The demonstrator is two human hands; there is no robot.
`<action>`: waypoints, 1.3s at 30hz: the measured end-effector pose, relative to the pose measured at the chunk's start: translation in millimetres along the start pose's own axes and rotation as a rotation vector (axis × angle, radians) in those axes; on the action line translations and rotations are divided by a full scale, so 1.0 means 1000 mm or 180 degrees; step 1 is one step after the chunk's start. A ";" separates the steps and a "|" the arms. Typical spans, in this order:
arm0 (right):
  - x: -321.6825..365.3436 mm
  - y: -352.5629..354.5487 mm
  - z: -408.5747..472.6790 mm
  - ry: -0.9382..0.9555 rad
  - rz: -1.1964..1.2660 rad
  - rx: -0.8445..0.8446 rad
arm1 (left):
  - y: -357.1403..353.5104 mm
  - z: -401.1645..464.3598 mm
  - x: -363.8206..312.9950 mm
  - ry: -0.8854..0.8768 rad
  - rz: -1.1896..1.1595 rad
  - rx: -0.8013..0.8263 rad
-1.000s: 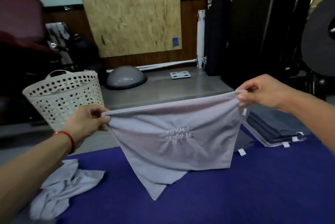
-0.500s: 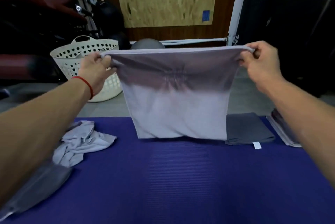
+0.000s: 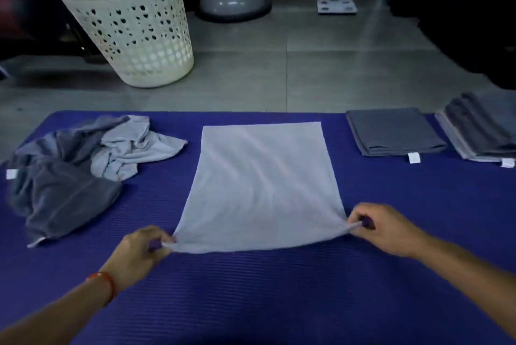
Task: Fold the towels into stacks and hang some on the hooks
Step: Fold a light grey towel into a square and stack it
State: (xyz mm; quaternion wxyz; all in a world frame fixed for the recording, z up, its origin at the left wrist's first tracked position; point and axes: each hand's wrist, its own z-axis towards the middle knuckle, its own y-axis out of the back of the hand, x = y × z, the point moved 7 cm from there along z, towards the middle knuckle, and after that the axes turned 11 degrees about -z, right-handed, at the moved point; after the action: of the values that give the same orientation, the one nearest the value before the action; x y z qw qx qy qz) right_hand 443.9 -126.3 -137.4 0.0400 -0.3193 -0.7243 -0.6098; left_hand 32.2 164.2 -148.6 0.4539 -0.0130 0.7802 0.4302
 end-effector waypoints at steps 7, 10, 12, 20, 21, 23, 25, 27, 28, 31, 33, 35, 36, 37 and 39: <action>-0.007 -0.086 -0.071 0.0739 -0.0964 0.1031 | -0.054 -0.079 0.027 -0.0525 0.0481 0.0352; -0.015 -0.105 -0.097 0.0832 -0.0901 0.1198 | -0.067 -0.103 0.029 -0.0680 0.0574 0.0552; -0.013 -0.106 -0.098 0.0790 -0.0913 0.1422 | -0.075 -0.106 0.026 -0.0687 0.0605 0.0746; -0.012 -0.017 0.037 -0.0162 -0.0541 0.0305 | -0.022 0.032 0.017 0.0041 0.0335 0.0271; -0.021 -0.007 0.061 -0.0391 -0.0533 -0.0019 | -0.022 0.065 0.017 0.0301 0.0232 0.0217; -0.047 0.003 0.108 -0.1005 -0.0533 -0.0357 | -0.027 0.130 0.020 0.0717 0.0077 0.0194; -0.072 0.000 0.145 -0.1534 -0.0404 -0.0372 | -0.032 0.181 0.016 0.0972 -0.0180 0.0027; -0.085 -0.007 0.174 -0.1776 -0.0314 -0.0390 | -0.034 0.217 0.008 0.1053 -0.0580 -0.0277; -0.088 -0.008 0.186 -0.1852 -0.0252 -0.0447 | -0.035 0.232 0.005 0.1093 -0.0722 -0.0429; -0.103 -0.009 0.216 -0.2103 0.0051 -0.0823 | -0.027 0.267 0.004 0.1218 -0.0949 -0.0889; -0.125 -0.012 0.234 -0.2171 0.0215 -0.1058 | -0.023 0.282 0.007 0.1180 -0.0839 -0.1025; -0.114 -0.001 0.233 -0.2157 0.0353 -0.1344 | -0.022 0.291 0.005 0.1021 -0.0906 -0.1096; -0.105 0.004 0.232 -0.2079 0.0379 -0.1426 | -0.021 0.293 0.004 0.0925 -0.0886 -0.1068; -0.098 0.008 0.230 -0.1962 0.0406 -0.1465 | -0.020 0.294 0.003 0.0857 -0.0789 -0.0995; -0.090 0.012 0.228 -0.1723 0.0580 -0.1427 | -0.013 0.297 0.006 0.0762 -0.0581 -0.0768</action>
State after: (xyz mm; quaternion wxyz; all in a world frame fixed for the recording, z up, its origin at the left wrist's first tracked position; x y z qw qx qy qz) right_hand 597.4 44.0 -224.7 -0.1700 -0.5333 -0.5254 -0.6408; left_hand 241.6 360.9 -226.2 0.3901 -0.1891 0.7670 0.4731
